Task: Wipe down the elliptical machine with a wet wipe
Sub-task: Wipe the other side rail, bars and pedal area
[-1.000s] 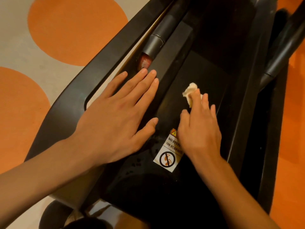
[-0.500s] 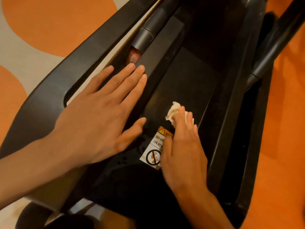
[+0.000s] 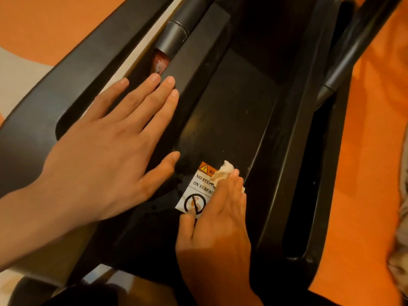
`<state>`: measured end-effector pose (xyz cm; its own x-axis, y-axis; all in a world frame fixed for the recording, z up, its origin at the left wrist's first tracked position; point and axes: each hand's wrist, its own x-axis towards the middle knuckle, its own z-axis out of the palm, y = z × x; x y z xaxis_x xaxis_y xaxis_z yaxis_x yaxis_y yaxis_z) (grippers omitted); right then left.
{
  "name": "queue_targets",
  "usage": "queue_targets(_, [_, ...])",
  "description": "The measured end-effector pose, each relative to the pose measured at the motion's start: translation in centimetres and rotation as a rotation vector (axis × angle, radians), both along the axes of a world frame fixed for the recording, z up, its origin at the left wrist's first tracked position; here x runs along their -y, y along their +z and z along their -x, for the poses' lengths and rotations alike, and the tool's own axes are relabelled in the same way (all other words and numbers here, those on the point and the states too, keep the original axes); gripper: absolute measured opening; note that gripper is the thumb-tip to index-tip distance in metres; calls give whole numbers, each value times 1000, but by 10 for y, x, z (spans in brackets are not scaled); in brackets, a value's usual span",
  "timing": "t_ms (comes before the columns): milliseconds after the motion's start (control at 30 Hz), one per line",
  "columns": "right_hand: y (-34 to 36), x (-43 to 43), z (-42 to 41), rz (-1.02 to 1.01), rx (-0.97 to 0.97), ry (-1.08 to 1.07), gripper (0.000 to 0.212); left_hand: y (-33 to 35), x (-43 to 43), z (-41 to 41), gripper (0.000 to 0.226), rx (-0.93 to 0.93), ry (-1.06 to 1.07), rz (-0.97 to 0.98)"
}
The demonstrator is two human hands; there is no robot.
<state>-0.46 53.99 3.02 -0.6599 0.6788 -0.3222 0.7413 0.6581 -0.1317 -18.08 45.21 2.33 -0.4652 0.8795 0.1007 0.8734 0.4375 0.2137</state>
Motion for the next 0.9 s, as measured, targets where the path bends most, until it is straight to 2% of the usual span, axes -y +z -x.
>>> queue_targets(67, [6,-27,22,10,140,0,84,0,0,1,80,0,-8,2])
queue_targets(133, [8,-55,40,-69,167,-3,77,-1,1,0,80,-6,-14,14])
queue_targets(233, [8,-39,32,-121,248,34,84,1,1,1,81,8,-17,25])
queue_targets(400, [1,15,-6,1,38,-12,92,2,1,1,83,34,-16,32])
queue_targets(533, [-2,-46,34,-99,6,-17,89,-1,1,1,82,26,-14,19])
queue_targets(633, [-7,-117,77,-211,164,-19,85,-1,1,2,83,25,-21,28])
queue_targets(733, [4,-144,71,-313,280,175,87,0,3,2,82,31,-26,36])
queue_targets(900, [45,-105,-20,-200,329,637,99,-3,4,3,83,24,-30,13])
